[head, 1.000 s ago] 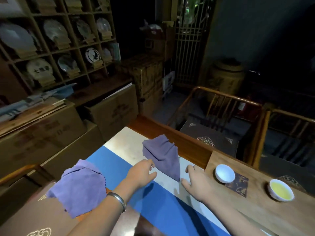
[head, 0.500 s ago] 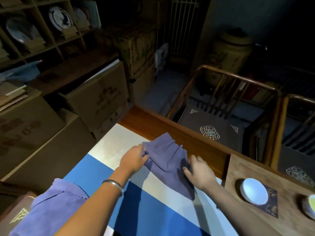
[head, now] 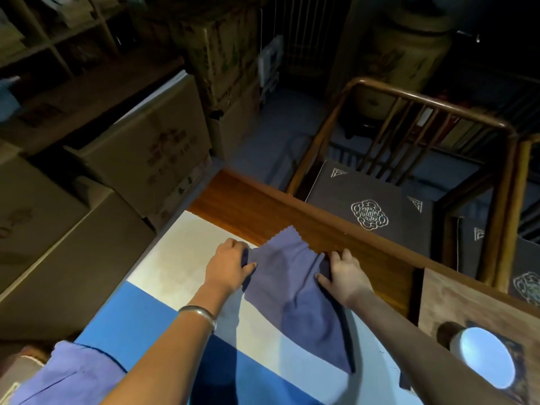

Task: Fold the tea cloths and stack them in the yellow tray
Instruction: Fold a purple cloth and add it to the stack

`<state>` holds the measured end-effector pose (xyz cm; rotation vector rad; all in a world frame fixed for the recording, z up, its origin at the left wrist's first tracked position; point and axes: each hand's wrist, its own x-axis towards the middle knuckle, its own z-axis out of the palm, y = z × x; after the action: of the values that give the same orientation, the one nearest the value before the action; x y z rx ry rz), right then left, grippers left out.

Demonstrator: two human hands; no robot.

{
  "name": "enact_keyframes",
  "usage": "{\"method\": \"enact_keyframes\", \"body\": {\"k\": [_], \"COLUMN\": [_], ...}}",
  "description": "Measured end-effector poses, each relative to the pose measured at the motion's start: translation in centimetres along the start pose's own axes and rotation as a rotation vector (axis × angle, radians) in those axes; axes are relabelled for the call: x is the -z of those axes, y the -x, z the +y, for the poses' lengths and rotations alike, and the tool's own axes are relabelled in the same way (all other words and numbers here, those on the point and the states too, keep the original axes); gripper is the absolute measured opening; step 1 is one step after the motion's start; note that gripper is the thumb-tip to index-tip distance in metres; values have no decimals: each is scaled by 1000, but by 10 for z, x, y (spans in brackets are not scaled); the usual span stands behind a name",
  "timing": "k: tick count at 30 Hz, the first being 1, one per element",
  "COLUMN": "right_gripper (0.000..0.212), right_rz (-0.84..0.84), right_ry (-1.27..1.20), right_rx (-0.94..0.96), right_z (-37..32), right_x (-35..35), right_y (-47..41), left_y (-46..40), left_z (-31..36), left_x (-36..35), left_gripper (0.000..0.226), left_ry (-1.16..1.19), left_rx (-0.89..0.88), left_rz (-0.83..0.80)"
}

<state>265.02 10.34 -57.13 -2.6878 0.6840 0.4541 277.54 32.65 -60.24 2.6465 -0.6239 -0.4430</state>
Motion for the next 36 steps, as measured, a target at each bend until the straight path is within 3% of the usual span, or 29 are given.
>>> {"method": "enact_keyframes", "body": {"k": [8,17,31,36], "right_gripper": [25,29,36,26], "right_rz": [13,131,479,611], "right_ry": [-37,-212,-230,-277], "right_rx": [100,253,330,313], "right_z": [4,13,75,126], "right_x": [-15,6,78,78], "right_y": [-9,41,236,324], "left_y": [-8,29,141,195], "left_z": [-1,-1,108,166], "left_x": [-7,2,49,27], "left_gripper": [26,23,16,5], "left_ry": [-56,379,550,419], "left_rx": [-94,-108,-228,-365], "left_rz": [13,48,-184,-227]}}
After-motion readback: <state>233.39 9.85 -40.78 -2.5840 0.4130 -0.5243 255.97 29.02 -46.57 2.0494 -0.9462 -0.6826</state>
